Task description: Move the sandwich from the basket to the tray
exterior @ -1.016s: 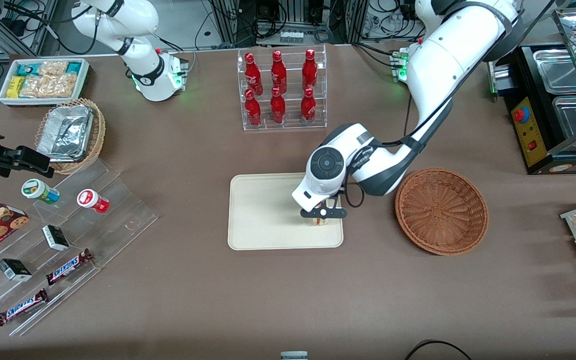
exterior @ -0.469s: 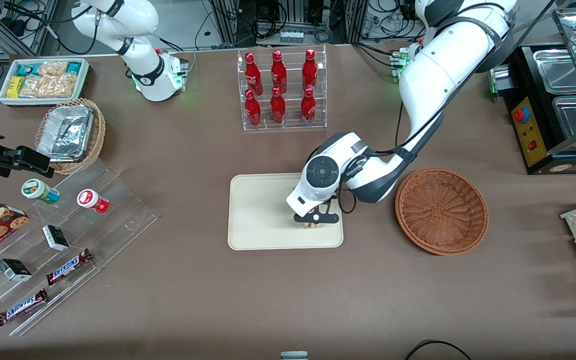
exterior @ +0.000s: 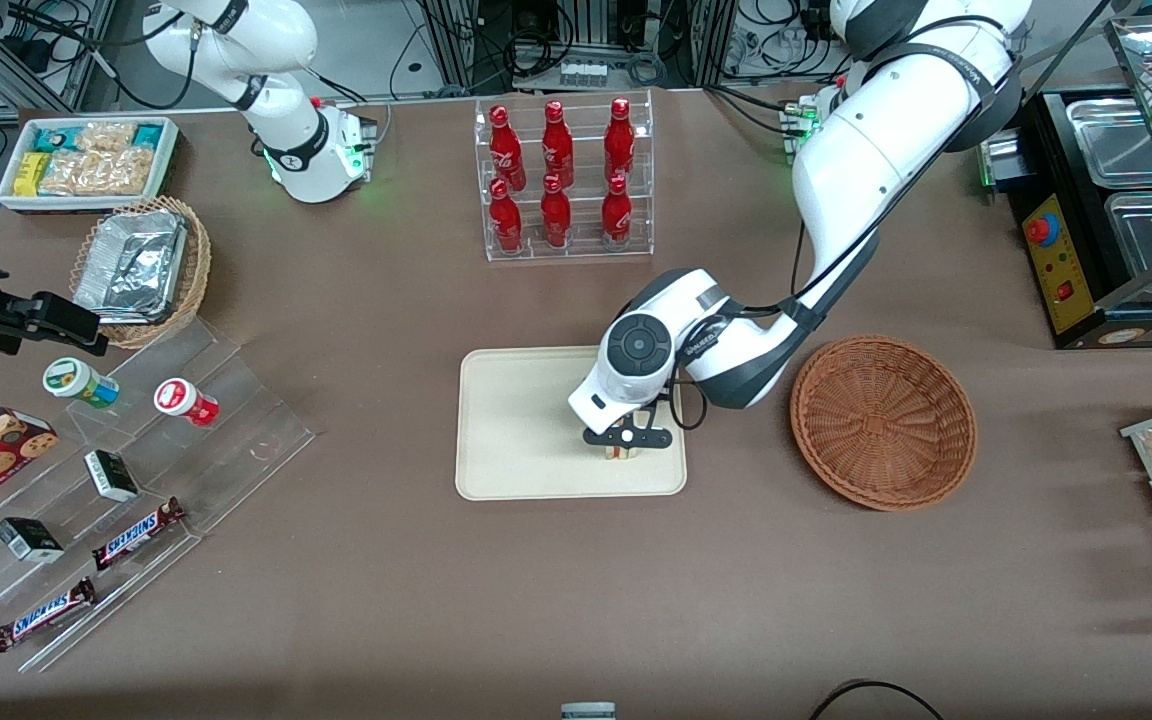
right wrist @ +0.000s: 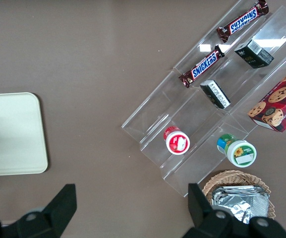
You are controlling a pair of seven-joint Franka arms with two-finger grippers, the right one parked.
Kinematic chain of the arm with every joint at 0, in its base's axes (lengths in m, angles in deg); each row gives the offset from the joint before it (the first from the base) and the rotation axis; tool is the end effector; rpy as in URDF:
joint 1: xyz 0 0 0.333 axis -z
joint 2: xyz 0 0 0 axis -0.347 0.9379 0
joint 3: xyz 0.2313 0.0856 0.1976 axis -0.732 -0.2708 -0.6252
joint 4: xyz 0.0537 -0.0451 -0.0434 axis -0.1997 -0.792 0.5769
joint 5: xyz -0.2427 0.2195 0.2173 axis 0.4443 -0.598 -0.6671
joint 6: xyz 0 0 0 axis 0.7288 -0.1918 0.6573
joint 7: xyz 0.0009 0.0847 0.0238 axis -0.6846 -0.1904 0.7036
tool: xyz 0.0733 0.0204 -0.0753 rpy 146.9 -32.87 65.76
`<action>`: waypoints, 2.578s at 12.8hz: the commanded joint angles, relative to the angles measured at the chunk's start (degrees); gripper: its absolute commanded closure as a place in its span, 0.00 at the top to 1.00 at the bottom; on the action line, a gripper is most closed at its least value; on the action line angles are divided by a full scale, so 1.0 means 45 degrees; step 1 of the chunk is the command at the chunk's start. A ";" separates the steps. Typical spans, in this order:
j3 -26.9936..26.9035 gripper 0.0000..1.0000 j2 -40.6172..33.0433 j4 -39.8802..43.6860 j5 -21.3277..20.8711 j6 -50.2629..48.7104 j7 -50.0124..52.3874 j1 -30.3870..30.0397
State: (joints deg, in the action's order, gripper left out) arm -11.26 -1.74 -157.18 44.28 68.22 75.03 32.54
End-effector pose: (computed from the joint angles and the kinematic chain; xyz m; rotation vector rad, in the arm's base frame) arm 0.5482 -0.4555 0.2374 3.1035 -0.0997 -0.2310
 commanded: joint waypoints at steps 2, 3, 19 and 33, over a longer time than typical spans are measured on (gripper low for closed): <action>-0.0120 1.00 0.0042 0.0462 -0.0191 -0.0146 0.0113 0.0152; -0.0178 1.00 -0.0037 0.0462 -0.0288 -0.0166 0.0016 0.0152; -0.0237 1.00 -0.3668 0.0423 -0.0738 -0.3640 -0.1567 -0.2932; -0.6424 1.00 -0.9507 0.0169 0.4866 -0.8485 -0.8538 -0.3208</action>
State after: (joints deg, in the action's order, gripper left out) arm -36.10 -40.80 -154.48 64.13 30.98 38.05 17.17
